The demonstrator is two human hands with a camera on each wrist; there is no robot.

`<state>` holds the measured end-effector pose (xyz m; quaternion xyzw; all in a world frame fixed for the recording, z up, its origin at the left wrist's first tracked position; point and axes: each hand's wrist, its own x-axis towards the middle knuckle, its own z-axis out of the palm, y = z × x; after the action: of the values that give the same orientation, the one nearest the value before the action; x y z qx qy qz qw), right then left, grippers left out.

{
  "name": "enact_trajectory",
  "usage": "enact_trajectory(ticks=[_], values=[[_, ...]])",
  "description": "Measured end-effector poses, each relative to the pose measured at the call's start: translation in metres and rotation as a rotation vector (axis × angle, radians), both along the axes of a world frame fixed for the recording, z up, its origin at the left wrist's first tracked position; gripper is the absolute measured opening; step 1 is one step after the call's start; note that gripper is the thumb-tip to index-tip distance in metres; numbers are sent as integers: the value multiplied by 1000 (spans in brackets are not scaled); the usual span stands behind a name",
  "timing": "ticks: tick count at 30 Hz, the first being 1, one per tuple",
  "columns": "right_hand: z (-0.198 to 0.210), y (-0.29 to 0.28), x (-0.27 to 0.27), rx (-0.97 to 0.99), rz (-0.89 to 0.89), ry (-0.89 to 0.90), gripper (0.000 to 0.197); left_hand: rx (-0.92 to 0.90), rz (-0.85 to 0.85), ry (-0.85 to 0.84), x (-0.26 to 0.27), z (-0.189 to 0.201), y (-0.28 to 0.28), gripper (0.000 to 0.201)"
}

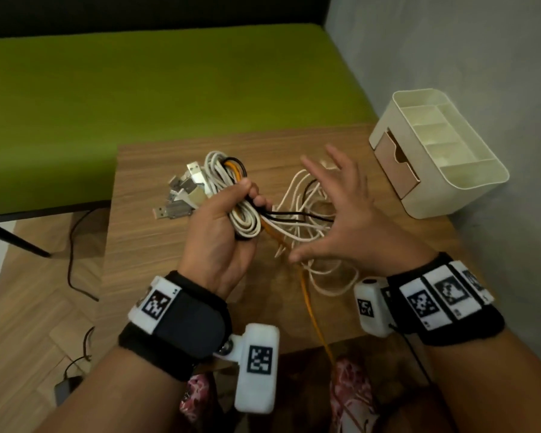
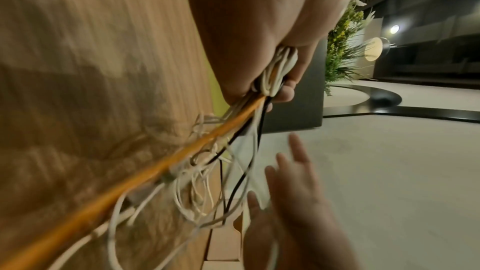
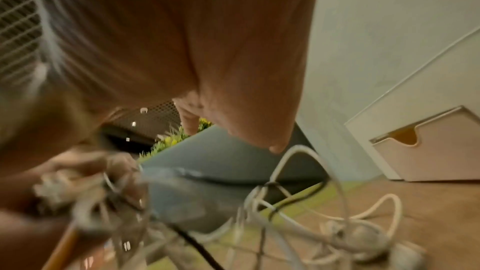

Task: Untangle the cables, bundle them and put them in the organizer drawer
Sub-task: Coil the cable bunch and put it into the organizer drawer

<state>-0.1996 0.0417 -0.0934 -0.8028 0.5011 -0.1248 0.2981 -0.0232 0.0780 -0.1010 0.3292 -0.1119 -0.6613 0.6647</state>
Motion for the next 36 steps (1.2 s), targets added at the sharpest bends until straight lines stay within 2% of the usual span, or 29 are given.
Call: enact_trajectory(ticks=[3,6,8,10,12,16,18,23,28,32,34,36], values=[[17,9,-1,118,21,-191,127,57,49,-1,0,-7,-7,19],[24,17,-1,226,-148,-519,97,60,82,23,-1,-10,-9,19],[25,25,6,451,-217,-551,85,33,103,48,0,-9,-10,19],[19,37,18,706,-177,-512,87,-3,112,91,-1,-6,-9,18],[9,43,28,825,-191,-600,92,-50,78,130,-4,0,-4,19],[-1,31,33,832,-366,-1071,91,-131,-44,146,-17,10,8,31],[0,24,31,704,-425,-1158,80,-142,-86,126,-20,12,10,31],[6,11,31,341,-379,-947,81,-133,-92,50,-25,13,13,33],[11,2,30,127,-282,-812,79,-126,-76,5,-22,16,12,33],[10,2,28,86,-282,-693,73,-80,-93,5,-23,10,9,30],[2,1,25,151,-289,-540,69,-9,-102,26,-24,-1,5,27],[-9,0,23,245,-269,-313,66,110,-106,36,-25,-14,2,25]])
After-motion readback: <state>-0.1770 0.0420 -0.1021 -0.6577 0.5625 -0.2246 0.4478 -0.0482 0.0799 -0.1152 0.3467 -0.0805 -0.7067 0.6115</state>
